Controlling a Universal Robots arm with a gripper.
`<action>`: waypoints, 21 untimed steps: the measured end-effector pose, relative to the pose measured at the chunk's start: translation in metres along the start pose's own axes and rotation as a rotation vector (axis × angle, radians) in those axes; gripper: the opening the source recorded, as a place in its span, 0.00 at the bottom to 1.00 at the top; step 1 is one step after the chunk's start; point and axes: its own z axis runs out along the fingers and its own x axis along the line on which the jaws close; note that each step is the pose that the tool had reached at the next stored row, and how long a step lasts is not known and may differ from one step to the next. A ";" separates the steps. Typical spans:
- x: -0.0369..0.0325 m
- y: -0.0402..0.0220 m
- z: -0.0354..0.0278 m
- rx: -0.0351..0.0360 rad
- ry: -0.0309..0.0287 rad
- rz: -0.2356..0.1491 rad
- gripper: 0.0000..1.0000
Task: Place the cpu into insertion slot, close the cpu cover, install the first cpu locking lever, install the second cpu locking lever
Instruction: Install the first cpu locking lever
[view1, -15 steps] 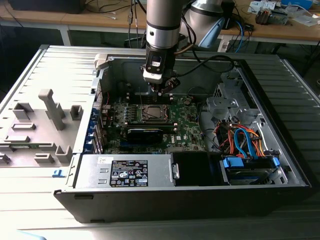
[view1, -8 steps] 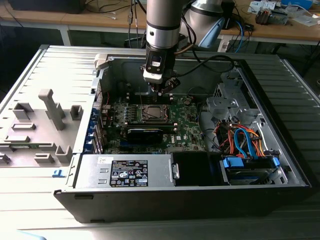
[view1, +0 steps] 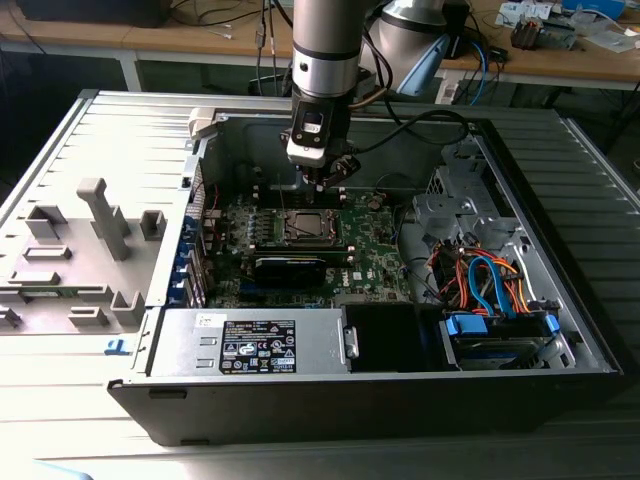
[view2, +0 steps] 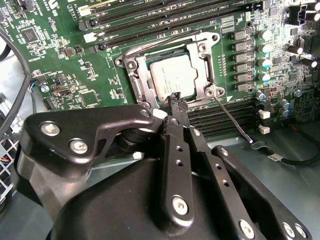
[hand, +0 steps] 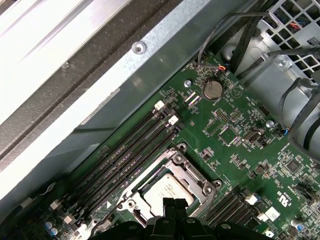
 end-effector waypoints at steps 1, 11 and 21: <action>0.0000 0.0000 0.0000 0.0000 0.0000 -0.001 0.11; 0.0000 0.0000 0.0000 -0.0001 -0.0001 -0.007 0.11; 0.0000 0.0000 0.0000 -0.0003 -0.0002 -0.012 0.11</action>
